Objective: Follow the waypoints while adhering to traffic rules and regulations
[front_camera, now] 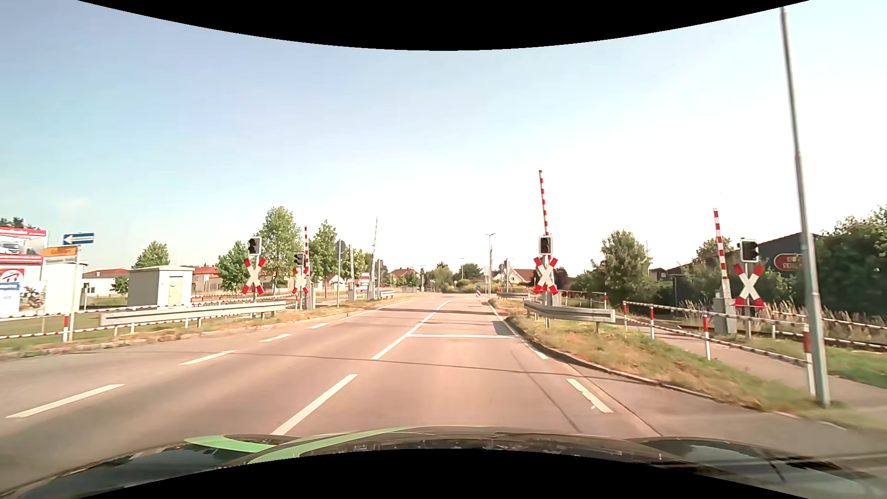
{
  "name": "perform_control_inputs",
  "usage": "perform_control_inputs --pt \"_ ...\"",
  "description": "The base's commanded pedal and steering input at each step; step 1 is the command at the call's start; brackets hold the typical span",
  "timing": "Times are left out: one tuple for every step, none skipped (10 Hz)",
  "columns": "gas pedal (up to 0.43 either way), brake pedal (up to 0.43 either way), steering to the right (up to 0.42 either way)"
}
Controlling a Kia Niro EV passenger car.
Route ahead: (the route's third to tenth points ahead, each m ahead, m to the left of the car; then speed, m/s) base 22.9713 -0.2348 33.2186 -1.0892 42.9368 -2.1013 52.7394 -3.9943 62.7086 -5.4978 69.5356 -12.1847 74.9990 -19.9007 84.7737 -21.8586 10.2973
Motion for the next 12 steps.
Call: perform_control_inputs --pt "0.000 0.024 0.007" --pt "0.000 0.037 0.009" --pt "0.000 0.037 0.011" --pt "0.000 0.000 0.014" --pt "0.000 0.000 0.017" --pt "0.000 0.000 0.017" --pt "0.000 0.000 0.018" --pt "0.020 0.000 0.018" --pt "0.020 0.000 0.018" --pt "0.020 0.000 0.018" --pt "0.020 0.000 0.017" --pt "0.020 0.000 0.017"
